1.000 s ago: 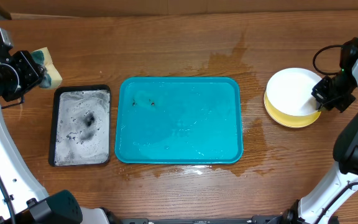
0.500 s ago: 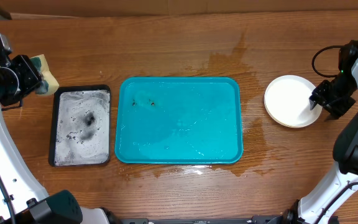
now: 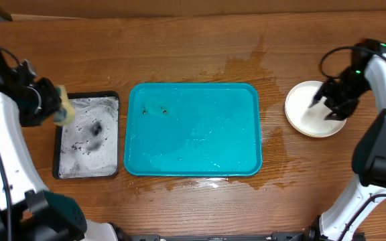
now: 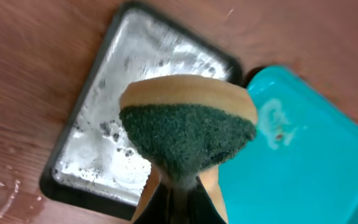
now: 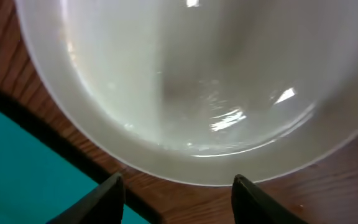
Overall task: Clean dirty plates on tray and stack at the side
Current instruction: 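Release the white plate and lower the sponge into the black basin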
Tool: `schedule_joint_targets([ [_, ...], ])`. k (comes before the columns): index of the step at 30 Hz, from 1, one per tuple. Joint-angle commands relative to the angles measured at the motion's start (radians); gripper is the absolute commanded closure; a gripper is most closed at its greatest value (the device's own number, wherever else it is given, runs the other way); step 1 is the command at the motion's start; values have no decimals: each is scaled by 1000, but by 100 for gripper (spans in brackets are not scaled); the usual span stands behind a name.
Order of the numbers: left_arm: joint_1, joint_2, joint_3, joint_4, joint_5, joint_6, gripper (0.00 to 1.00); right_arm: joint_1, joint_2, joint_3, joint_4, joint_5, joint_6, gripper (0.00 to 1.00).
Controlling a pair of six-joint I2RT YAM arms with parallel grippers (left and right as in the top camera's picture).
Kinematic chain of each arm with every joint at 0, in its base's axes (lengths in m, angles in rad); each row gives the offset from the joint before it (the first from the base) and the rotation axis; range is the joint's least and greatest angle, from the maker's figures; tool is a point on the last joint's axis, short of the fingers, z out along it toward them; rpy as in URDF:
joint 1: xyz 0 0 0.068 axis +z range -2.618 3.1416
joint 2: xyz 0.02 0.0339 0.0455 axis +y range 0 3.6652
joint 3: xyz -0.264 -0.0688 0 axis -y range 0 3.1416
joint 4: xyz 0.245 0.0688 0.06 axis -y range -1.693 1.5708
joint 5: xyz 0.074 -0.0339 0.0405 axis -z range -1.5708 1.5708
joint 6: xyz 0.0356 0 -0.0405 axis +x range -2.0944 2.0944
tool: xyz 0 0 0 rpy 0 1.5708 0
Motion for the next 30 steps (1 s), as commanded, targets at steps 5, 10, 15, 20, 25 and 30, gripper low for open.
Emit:
schedule_joint_targets([
  [5, -6, 86, -123, 91, 26, -13, 96, 115, -38, -5, 37, -34, -27, 43],
  [10, -7, 143, -124, 103, -33, -15, 94, 180, -38, -5, 41, -34, -34, 42],
  [15, -14, 211, -124, 93, -34, -26, 69, 202, -38, -5, 70, -34, -34, 36],
  [20, -15, 239, -124, 97, -32, -26, 36, 200, -38, -5, 86, -33, -34, 35],
  [25, -14, 236, -59, 90, 93, -25, 23, 185, -38, 26, 129, -33, -80, 27],
  [30, -14, 232, 82, 66, 236, -26, 19, 164, -38, 87, 168, -33, -106, 11],
])
